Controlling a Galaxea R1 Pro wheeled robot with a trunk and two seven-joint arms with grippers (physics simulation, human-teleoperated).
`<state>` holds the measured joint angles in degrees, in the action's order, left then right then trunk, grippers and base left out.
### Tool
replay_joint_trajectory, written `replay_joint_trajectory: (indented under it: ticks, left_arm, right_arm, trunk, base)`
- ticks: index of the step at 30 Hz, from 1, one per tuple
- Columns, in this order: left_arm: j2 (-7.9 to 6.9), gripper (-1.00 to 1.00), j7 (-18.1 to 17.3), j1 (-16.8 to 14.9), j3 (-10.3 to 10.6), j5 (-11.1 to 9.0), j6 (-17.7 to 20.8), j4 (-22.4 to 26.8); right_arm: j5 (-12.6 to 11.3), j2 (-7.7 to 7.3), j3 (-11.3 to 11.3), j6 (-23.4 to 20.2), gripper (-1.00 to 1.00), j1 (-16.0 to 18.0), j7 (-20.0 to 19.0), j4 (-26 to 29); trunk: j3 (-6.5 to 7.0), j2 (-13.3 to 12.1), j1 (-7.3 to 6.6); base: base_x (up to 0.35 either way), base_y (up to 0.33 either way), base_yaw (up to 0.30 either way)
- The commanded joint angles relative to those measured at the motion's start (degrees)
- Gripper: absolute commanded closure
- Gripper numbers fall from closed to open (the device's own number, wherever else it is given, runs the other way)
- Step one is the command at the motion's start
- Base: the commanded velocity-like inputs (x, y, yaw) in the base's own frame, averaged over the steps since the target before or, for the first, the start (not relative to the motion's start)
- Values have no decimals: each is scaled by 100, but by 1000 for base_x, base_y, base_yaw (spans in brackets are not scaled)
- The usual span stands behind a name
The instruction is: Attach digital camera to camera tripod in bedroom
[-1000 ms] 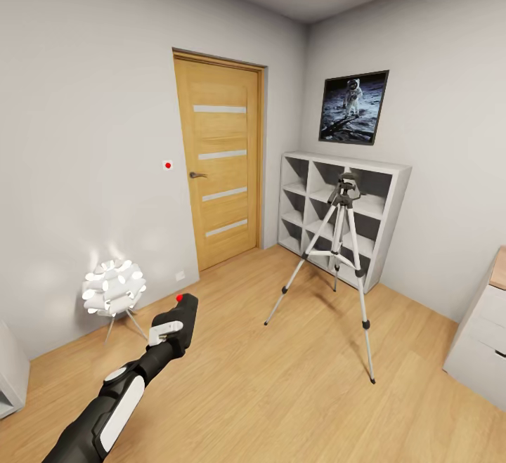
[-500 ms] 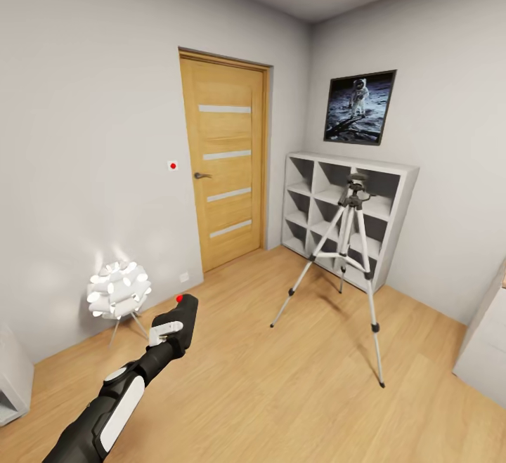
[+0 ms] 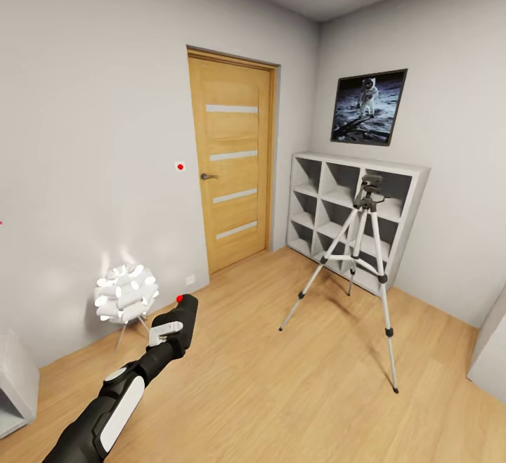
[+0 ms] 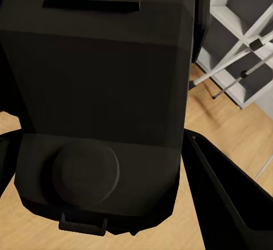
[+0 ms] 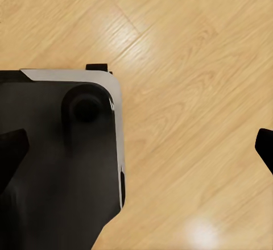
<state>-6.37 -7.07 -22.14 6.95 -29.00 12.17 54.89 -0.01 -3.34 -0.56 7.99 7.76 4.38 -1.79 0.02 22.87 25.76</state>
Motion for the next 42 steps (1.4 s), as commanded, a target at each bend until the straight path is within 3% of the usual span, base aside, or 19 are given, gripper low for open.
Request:
replay_joint_trajectory:
  ticks: [1,12,32,42]
  left_arm:
    - [-5,100,-5,-1,8,-44,25,4]
    - [-5,100,-5,-1,8,-41,22,4]
    - [-5,100,-5,-1,8,-41,22,4]
    - [-5,100,3,-1,8,-28,30,11]
  right_arm:
    - [1,0,-5,35,-100,6,10,-18]
    - [2,-16,-6,46,-100,6,10,-15]
    - [9,-17,-5,44,-100,6,10,-14]
    - [9,-25,-5,44,-100,6,10,-14]
  trunk:
    - [-2,4,2]
    - [-2,4,2]
    - [-2,4,2]
    - [-2,4,2]
  base:
    - [8,19,0]
    - [2,4,43]
    - [2,0,262]
    - [238,0,68]
